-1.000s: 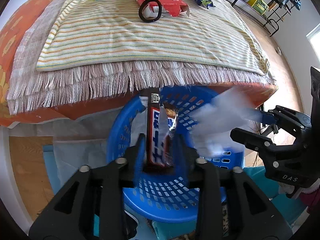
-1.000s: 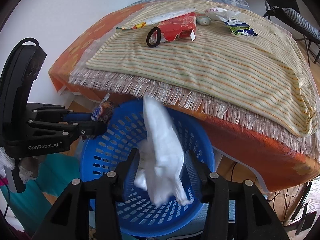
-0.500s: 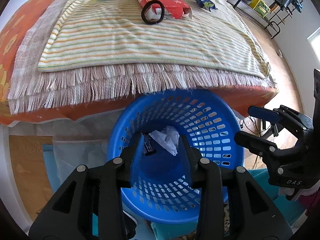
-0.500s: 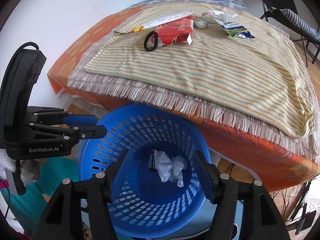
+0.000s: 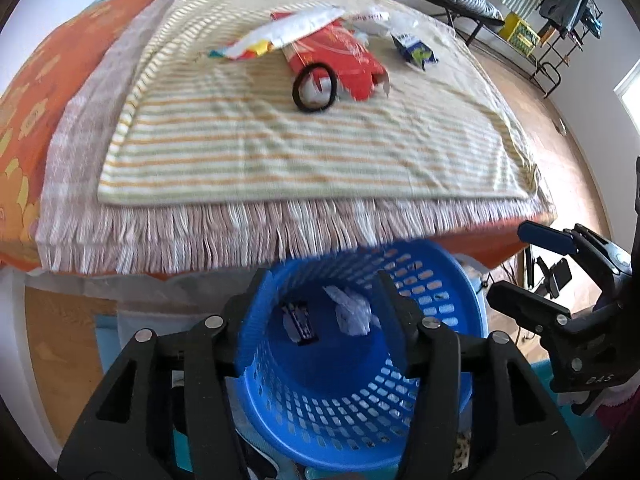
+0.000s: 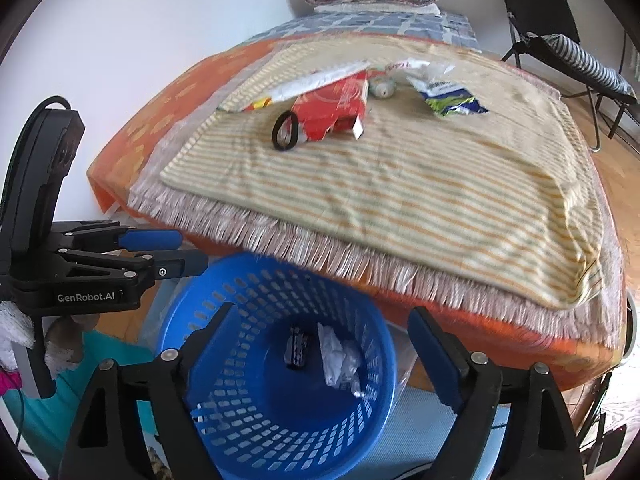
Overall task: Collect trash
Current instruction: 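Move both tools back over the towel toward the remaining trash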
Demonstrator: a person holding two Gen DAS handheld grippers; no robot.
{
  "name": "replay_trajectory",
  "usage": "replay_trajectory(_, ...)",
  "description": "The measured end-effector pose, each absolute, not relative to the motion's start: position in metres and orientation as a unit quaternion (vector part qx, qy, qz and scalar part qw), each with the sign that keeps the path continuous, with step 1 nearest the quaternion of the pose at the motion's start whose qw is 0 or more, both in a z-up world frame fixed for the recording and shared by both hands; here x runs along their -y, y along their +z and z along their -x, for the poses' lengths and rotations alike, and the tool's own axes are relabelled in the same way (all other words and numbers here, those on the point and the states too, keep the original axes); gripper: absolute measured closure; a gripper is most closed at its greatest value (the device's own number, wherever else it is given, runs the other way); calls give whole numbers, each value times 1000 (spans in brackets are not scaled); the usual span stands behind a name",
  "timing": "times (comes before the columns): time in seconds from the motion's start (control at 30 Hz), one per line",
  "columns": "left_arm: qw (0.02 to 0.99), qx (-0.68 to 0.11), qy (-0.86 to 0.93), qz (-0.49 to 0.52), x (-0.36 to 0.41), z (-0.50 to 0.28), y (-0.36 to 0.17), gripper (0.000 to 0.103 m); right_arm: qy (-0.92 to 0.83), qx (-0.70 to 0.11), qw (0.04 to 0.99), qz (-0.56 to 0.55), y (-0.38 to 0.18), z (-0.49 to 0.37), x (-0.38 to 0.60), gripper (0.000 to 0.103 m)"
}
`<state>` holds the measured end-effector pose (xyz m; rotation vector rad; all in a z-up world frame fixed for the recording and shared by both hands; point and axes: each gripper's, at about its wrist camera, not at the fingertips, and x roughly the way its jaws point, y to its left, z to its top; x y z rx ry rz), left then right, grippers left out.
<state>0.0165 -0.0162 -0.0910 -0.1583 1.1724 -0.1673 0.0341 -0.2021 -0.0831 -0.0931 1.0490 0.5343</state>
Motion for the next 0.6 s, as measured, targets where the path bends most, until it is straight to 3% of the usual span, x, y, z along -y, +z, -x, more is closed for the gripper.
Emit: replay_trajectory(0.6,840,-532,-76,72,18,-73,-77,50,221,-469,855,-19,-56,-94,221,12)
